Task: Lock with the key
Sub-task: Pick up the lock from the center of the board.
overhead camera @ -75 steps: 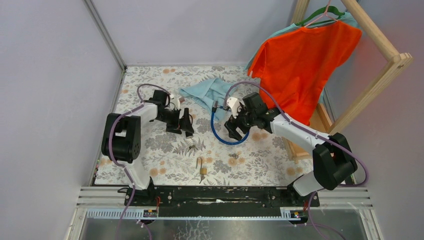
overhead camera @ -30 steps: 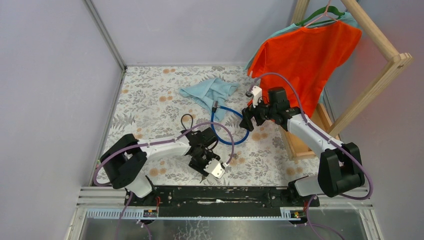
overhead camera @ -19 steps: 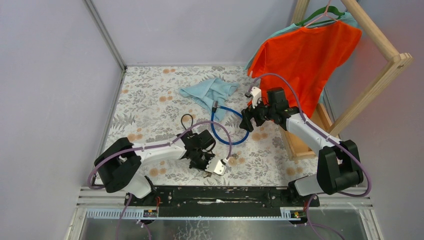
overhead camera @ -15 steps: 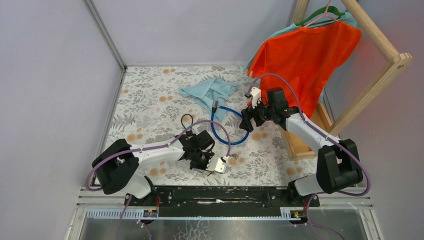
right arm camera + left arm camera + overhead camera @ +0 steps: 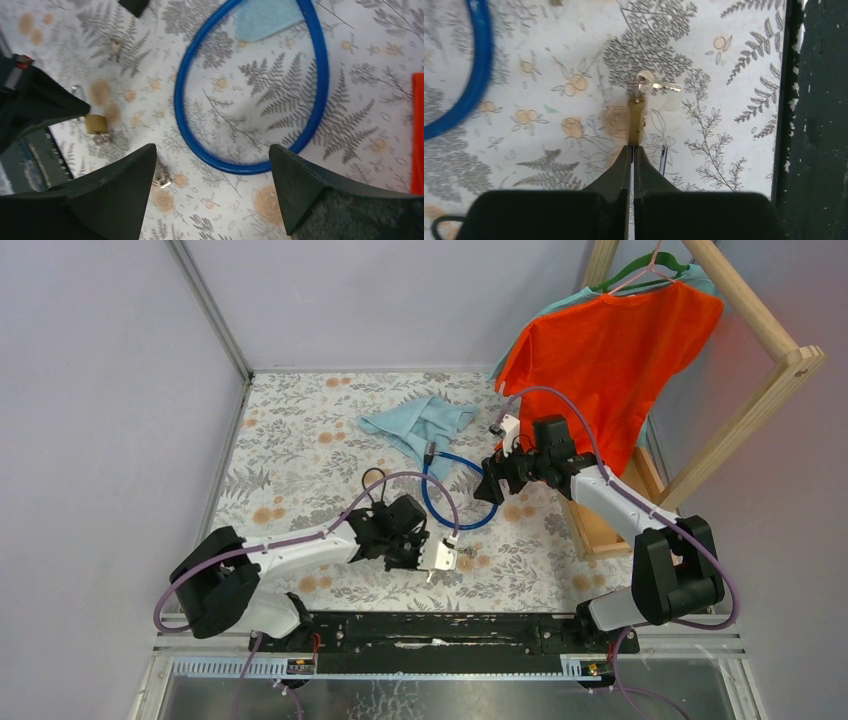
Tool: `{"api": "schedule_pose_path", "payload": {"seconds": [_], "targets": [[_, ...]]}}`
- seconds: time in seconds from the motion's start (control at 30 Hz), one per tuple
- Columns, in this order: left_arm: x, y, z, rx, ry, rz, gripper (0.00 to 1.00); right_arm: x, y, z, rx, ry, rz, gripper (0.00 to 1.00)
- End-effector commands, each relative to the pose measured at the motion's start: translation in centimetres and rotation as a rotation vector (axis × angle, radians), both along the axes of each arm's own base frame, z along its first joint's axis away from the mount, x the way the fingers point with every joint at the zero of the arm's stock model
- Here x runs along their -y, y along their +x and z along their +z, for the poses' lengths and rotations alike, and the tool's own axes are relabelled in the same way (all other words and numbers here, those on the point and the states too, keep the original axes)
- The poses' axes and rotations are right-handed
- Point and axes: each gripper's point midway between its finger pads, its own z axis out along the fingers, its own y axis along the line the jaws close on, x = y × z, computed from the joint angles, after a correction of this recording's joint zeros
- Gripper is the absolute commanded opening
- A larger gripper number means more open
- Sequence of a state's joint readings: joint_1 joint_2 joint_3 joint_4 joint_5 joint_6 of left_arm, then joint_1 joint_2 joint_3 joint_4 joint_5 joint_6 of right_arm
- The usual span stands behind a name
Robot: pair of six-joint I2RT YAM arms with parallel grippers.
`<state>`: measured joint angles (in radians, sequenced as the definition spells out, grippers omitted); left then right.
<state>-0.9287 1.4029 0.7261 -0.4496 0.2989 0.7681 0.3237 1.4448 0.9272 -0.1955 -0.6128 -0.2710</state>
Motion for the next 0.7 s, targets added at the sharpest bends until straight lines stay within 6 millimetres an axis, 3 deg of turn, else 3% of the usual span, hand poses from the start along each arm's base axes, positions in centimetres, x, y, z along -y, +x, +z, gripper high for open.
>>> {"api": "schedule_pose_path", "payload": {"seconds": [0.0,0.17,0.5,0.67], "targets": [[3.0,2.9,4.1,0.110,-0.139,0.013,0.00,-2.8,-1.3,2.3,-0.051,0.197,0.087,0.88],[4.1,4.6,7.1,0.134,-0.207,0.009,0.00,-4.3,-3.6,3.2,-0.069,0.326,0.190,0.85],[5.6,8.5,15.7,0.084,-0.409,0.096,0.00,-5.1,-6.8,7.4,0.002,0.424,0.360,0.87],[6.5,8.7,17.4,0.049,-0.456,0.111,0.00,-5.6,-7.3,8.2,0.052,0.412,0.376,0.87]]}}
